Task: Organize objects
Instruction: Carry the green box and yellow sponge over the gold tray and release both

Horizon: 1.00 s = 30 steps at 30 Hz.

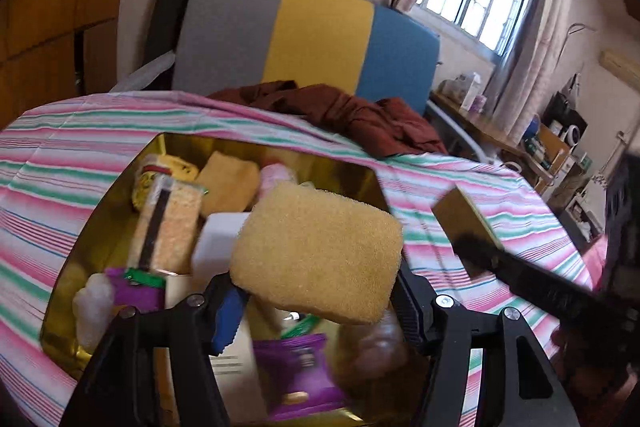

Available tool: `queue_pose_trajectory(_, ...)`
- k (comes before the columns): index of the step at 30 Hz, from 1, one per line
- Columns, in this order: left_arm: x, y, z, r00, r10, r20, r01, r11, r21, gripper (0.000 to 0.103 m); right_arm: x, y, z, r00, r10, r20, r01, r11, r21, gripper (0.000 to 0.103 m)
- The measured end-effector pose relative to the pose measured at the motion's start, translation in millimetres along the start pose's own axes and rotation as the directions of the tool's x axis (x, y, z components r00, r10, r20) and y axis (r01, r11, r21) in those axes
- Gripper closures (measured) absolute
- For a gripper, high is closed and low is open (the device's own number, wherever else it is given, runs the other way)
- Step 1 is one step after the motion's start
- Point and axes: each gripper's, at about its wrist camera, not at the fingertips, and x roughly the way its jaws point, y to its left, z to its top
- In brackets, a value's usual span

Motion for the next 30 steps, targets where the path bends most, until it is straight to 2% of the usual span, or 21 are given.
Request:
queue_pose_trajectory(4,8.1,6.0,-3.9,0.999,0.026,-0.033,-0.026,0.999,0.02,0.038,28.4,25.3,14.0,0.999,0.01,-0.035,-0.013,0.997,-0.074,0.072)
queue_pose_trajectory(11,22.0,4.0,-1.0,0.998,0.033,-0.048,-0.03,0.998,0.055,0.035,80.7,50.2,39.6,0.995,-0.067,-0.074,0.05,0.977,-0.205,0.072)
queue_pose_trajectory(15,29.5,-0.8,-0.6,0.998,0.04,-0.053,-0.036,0.996,0.076,0.03,100.1,44.3,41.1,0.985,-0.1,-0.138,0.071,0.977,-0.201,0.063)
queue_pose_trajectory(17,30.7,0.7,-0.9,0.997,0.052,-0.063,-0.048,0.997,0.069,0.016,98.9,39.6,40.0,0.986,-0.086,-0.141,0.06,0.982,-0.178,0.059)
queue_pose_trajectory(19,27.2,5.1,-2.7,0.995,0.072,-0.065,-0.069,0.997,0.046,0.009,89.2,35.7,37.1,0.988,-0.088,-0.125,0.068,0.986,-0.155,0.058)
queue_pose_trajectory(24,12.4,11.3,-4.4,0.992,0.101,-0.069,-0.101,0.995,0.009,0.0,60.6,29.8,26.0,0.996,-0.047,-0.081,0.041,0.996,-0.076,0.057)
queue_pose_trajectory(30,-9.8,16.3,-2.0,0.978,0.203,-0.051,-0.201,0.978,0.048,0.0,42.0,39.8,14.7,0.995,-0.059,-0.083,0.052,0.995,-0.081,0.057)
